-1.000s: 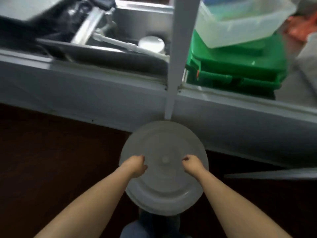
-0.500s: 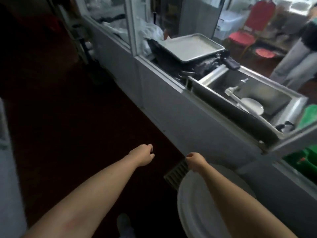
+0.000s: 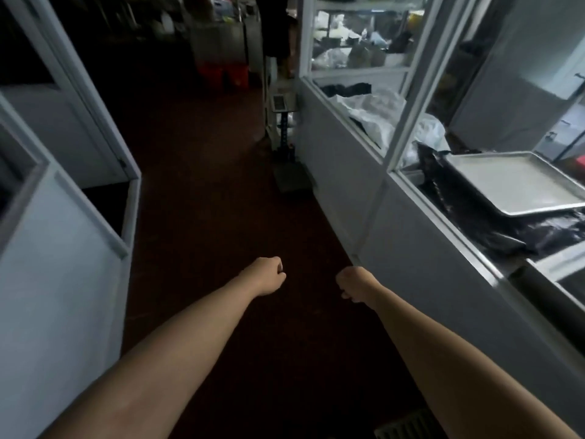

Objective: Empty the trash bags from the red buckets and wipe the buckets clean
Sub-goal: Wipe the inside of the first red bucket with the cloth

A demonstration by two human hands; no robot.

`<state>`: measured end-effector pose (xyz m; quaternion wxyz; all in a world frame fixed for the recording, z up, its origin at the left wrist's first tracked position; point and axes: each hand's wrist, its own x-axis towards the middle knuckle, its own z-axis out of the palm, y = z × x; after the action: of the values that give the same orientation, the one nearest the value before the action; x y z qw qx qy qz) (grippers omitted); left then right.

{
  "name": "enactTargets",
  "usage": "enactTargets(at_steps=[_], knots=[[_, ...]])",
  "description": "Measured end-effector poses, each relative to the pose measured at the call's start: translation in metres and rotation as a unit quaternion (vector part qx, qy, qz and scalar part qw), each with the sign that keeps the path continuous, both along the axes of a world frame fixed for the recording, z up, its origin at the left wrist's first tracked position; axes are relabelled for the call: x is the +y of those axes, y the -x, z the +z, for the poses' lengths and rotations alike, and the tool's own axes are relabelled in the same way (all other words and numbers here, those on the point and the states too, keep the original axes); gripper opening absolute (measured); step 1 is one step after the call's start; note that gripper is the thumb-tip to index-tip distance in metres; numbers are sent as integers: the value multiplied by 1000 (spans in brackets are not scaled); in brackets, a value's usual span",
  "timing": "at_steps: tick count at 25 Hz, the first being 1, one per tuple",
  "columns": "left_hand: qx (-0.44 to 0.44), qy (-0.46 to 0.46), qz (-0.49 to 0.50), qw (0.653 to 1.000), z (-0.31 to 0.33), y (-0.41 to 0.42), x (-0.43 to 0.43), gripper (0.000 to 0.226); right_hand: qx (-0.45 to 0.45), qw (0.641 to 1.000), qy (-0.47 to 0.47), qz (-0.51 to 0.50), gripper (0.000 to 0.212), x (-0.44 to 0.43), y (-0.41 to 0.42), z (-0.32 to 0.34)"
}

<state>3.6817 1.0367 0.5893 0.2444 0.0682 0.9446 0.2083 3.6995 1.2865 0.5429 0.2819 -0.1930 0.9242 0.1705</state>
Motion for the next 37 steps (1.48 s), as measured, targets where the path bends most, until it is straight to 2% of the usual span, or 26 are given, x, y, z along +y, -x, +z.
enactTargets(at_steps=[2, 3, 4, 5, 6, 7, 8, 9, 12, 16, 20, 25, 28, 30, 37], knots=[[-1, -4, 33, 999, 0, 43, -26, 16, -7, 996, -61, 68, 42, -15, 70, -22], [-2, -3, 47, 999, -1, 66, -36, 16, -18, 996, -46, 71, 43, -22, 103, -33], [-2, -1, 58, 998, -3, 90, -47, 16, -11, 999, -18, 37, 43, -33, 135, -32], [-5, 1, 67, 998, -5, 112, -55, 15, -10, 998, 58, -27, 42, -46, 159, -25], [-8, 4, 78, 997, -7, 134, -64, 15, -32, 972, 154, -173, 38, -59, 175, -13], [-9, 8, 93, 996, -9, 158, -73, 15, -76, 866, 278, -408, 31, -77, 199, 3], [-12, 12, 114, 993, -11, 180, -83, 13, -132, 742, 401, -520, 21, -87, 227, 23], [-13, 22, 137, 990, -10, 202, -94, 11, -118, 727, 445, -509, 13, -93, 258, 27], [-15, 35, 194, 980, -3, 269, -121, 11, -129, 765, 460, -432, 8, -111, 350, 43], [-9, 25, 231, 973, 8, 354, -155, 20, -149, 762, 486, -402, 11, -147, 458, 48], [-15, 24, 253, 967, -5, 457, -202, 25, -144, 788, 462, -380, 8, -197, 572, 25], [2, -9, 295, 955, -23, 594, -279, 18, -130, 794, 454, -381, 8, -269, 709, 14], [0, -10, 288, 958, -12, 687, -326, 17, -115, 816, 434, -364, 9, -313, 801, 26], [28, -14, 290, 957, -3, 748, -357, 14, -99, 809, 450, -364, 10, -338, 866, 33], [41, 2, 285, 958, -7, 985, -430, 15, -91, 796, 464, -378, 11, -400, 1101, 18]])
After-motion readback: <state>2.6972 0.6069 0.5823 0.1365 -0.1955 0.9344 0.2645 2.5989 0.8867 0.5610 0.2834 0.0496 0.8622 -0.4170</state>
